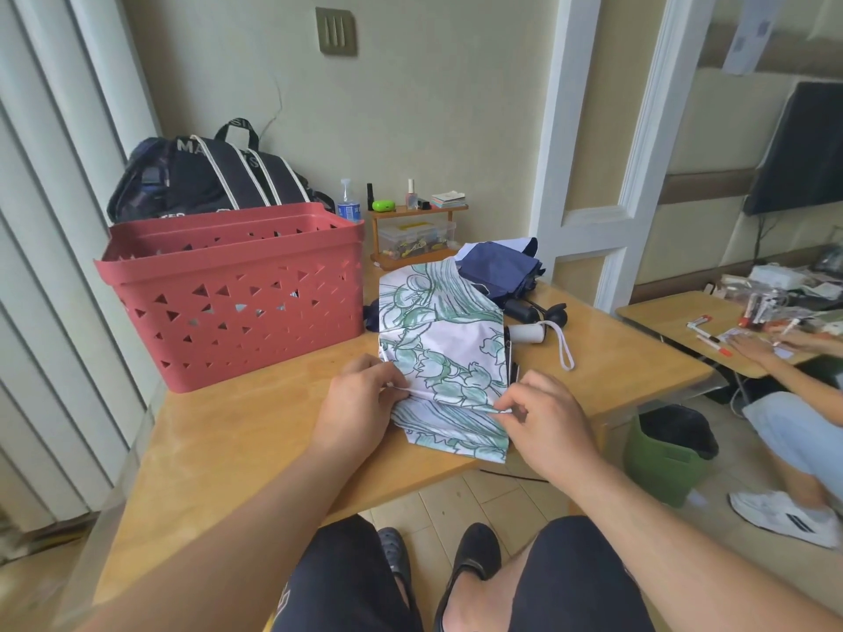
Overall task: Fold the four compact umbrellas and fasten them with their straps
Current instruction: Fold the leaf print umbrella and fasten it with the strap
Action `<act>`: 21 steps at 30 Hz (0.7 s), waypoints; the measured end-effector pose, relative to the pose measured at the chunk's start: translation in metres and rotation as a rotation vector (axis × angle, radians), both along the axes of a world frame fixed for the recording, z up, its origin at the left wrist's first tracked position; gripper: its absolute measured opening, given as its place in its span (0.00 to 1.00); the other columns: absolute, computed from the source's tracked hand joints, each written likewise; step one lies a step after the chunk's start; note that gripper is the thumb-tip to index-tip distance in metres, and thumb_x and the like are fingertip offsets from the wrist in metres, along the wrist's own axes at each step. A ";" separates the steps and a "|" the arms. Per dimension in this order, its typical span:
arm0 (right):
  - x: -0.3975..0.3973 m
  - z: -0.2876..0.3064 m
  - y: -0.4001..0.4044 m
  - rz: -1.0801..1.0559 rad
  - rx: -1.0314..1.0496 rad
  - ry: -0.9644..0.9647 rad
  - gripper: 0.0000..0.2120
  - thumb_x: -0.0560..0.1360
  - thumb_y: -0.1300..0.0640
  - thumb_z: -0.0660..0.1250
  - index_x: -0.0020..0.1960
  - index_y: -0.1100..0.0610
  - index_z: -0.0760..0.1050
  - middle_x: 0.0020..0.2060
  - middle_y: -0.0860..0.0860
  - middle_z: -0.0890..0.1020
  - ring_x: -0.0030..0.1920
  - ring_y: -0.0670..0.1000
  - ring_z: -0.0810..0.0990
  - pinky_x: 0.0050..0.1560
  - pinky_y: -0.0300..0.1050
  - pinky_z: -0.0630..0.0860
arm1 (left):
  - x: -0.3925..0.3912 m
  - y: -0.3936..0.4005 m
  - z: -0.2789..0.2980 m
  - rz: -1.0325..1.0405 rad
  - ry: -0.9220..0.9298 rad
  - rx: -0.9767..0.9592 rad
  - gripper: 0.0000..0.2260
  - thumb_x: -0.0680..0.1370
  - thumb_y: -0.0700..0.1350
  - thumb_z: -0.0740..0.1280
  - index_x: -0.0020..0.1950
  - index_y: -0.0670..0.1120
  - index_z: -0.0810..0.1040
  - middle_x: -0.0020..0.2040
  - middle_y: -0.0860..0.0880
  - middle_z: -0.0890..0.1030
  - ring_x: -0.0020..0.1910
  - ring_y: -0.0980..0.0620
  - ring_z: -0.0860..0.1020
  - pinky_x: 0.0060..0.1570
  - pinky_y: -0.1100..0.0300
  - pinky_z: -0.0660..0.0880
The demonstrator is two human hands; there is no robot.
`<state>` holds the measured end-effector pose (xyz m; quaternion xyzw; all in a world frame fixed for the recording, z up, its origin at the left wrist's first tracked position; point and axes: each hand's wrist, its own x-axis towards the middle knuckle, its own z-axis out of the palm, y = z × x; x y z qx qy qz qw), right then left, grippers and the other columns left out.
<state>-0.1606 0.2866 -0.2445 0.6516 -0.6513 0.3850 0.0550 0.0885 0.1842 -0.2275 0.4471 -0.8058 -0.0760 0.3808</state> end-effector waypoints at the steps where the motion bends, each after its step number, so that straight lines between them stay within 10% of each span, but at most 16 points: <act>1: 0.000 0.000 0.001 0.015 0.000 0.005 0.07 0.71 0.60 0.80 0.42 0.51 0.83 0.41 0.38 0.70 0.48 0.46 0.72 0.46 0.42 0.70 | 0.000 0.000 0.000 -0.002 0.004 -0.024 0.05 0.76 0.42 0.77 0.47 0.51 0.85 0.51 0.53 0.78 0.49 0.49 0.78 0.45 0.59 0.69; 11: -0.008 0.003 0.004 0.173 -0.055 0.097 0.05 0.72 0.58 0.79 0.42 0.51 0.85 0.52 0.41 0.80 0.57 0.47 0.72 0.60 0.43 0.72 | -0.006 0.006 -0.004 -0.075 -0.215 -0.245 0.11 0.76 0.52 0.72 0.59 0.58 0.82 0.53 0.57 0.79 0.58 0.48 0.73 0.52 0.50 0.71; 16: -0.008 0.021 0.004 0.145 -0.172 0.106 0.03 0.73 0.56 0.78 0.46 0.52 0.86 0.48 0.41 0.84 0.54 0.47 0.73 0.61 0.26 0.62 | -0.004 0.004 -0.003 -0.038 -0.185 -0.187 0.16 0.73 0.54 0.74 0.60 0.59 0.79 0.54 0.56 0.74 0.56 0.50 0.71 0.53 0.53 0.67; 21: -0.004 0.038 0.002 0.163 -0.159 0.156 0.02 0.74 0.56 0.78 0.46 0.52 0.86 0.45 0.41 0.84 0.53 0.51 0.75 0.57 0.38 0.68 | -0.001 0.004 0.000 -0.075 -0.053 -0.068 0.14 0.78 0.51 0.71 0.63 0.58 0.78 0.54 0.55 0.71 0.52 0.53 0.73 0.51 0.55 0.72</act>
